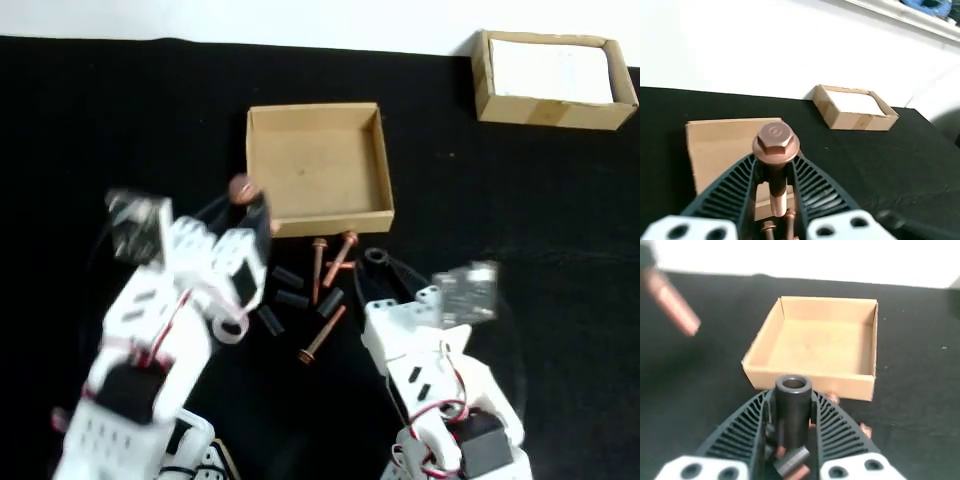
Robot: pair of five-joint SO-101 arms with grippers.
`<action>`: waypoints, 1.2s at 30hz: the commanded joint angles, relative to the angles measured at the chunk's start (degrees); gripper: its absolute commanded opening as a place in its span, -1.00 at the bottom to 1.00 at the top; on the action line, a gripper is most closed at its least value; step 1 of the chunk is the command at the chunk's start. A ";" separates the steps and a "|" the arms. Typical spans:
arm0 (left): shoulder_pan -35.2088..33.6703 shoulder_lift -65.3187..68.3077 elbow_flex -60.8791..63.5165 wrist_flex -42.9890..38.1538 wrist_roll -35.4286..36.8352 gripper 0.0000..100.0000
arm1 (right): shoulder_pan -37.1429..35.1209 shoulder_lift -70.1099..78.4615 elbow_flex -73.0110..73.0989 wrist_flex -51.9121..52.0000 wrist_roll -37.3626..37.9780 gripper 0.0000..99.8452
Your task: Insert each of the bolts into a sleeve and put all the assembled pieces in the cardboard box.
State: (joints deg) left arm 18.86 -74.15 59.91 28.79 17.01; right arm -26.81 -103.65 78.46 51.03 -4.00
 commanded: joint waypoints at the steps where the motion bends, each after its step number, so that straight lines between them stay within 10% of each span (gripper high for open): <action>1: 5.67 11.82 -10.95 -0.62 0.53 -0.98 | -0.31 -0.92 1.01 -4.70 4.04 -0.98; 12: 14.46 31.43 -29.49 0.62 0.53 -0.98 | -0.31 -0.92 5.32 -7.34 3.60 -0.98; 36: 16.22 35.12 -30.29 8.26 9.67 -0.98 | 1.54 -0.92 5.23 -7.34 3.60 -0.98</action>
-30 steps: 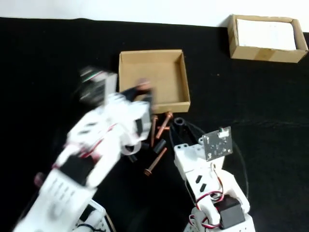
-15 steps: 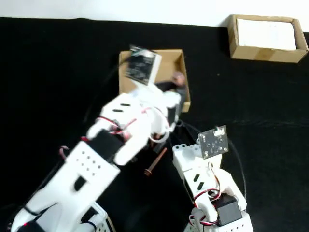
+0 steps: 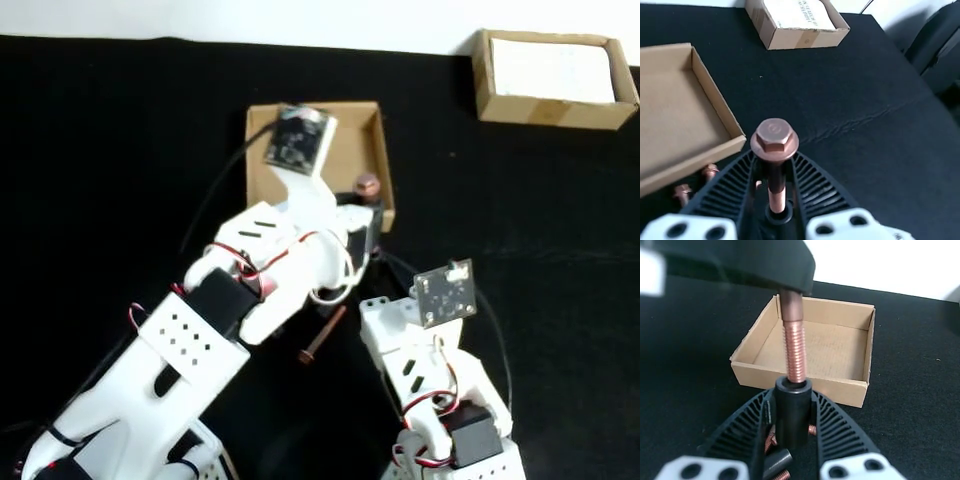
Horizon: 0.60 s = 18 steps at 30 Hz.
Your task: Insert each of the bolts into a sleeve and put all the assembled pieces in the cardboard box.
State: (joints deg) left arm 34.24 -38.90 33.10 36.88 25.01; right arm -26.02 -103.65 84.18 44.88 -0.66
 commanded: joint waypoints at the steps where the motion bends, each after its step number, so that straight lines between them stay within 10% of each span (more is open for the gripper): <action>1: 1.27 -0.13 -3.47 0.18 1.67 -0.98 | 0.75 -0.92 -0.48 -1.19 0.26 -0.98; 18: 0.31 -0.31 0.92 2.90 -1.67 -0.98 | 0.75 -0.92 -1.01 -1.19 0.26 -0.98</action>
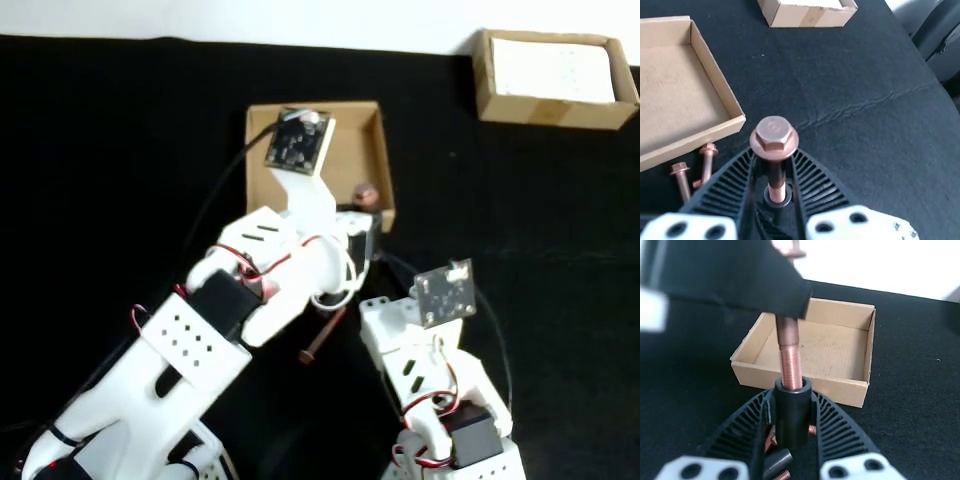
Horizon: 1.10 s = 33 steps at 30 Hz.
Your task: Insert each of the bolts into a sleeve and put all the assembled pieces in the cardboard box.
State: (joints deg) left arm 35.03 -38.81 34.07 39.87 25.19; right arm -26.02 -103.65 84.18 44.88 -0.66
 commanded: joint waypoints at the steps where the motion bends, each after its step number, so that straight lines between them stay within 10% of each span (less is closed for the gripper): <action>1: -0.31 -0.40 0.48 -0.09 -2.11 -0.98 | 0.75 -0.92 -1.01 -1.19 0.26 -0.98; 15: 4.26 -0.57 4.97 2.20 -3.25 -0.94 | 0.92 -0.92 -1.10 -1.19 0.26 -0.98; 23: 3.91 -0.57 -9.01 28.84 -5.01 -0.49 | 6.81 -0.31 -2.68 -0.92 0.35 -0.98; 33: 0.13 -0.57 -28.88 51.96 -5.27 -0.87 | 6.81 4.70 -9.89 1.27 0.18 -0.98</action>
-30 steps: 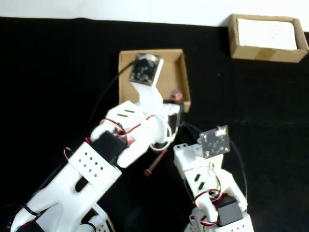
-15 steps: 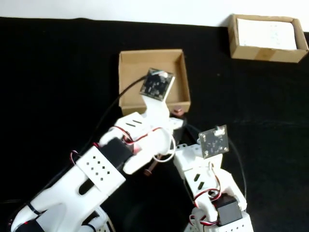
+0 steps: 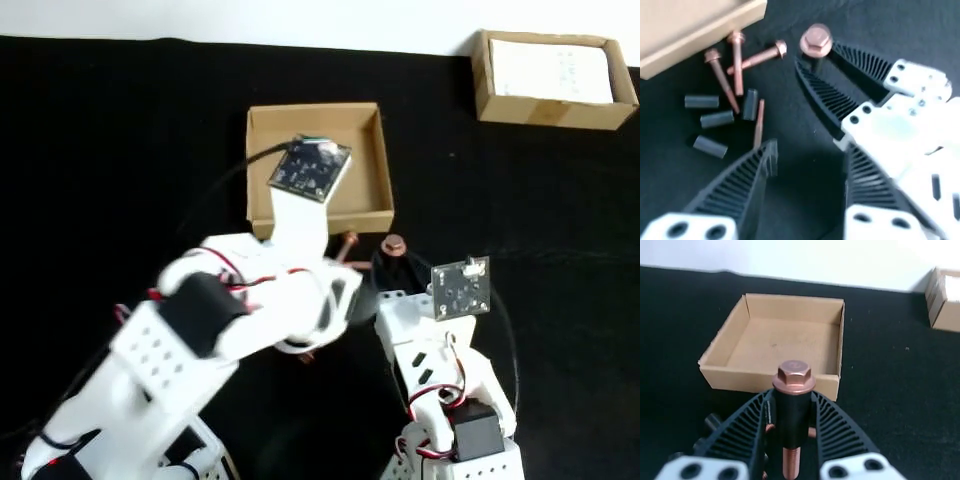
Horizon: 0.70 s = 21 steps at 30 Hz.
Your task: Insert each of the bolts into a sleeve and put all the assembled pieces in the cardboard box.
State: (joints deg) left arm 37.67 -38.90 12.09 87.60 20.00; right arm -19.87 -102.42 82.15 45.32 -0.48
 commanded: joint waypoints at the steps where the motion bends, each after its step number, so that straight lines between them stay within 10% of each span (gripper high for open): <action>1: -3.82 -0.48 -9.27 5.36 -0.18 -0.98 | 0.75 6.46 -10.68 1.36 -0.44 -0.98; 11: -28.97 -3.21 -17.19 7.56 -0.18 -0.98 | 0.84 45.67 -47.78 9.36 -8.53 -0.98; 21: -44.00 -20.35 16.13 0.35 -10.64 -0.98 | 0.57 79.96 -74.95 16.22 12.13 -0.98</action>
State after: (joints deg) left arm -4.18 -53.67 15.96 93.93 13.23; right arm -19.60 -30.07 15.69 61.49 6.20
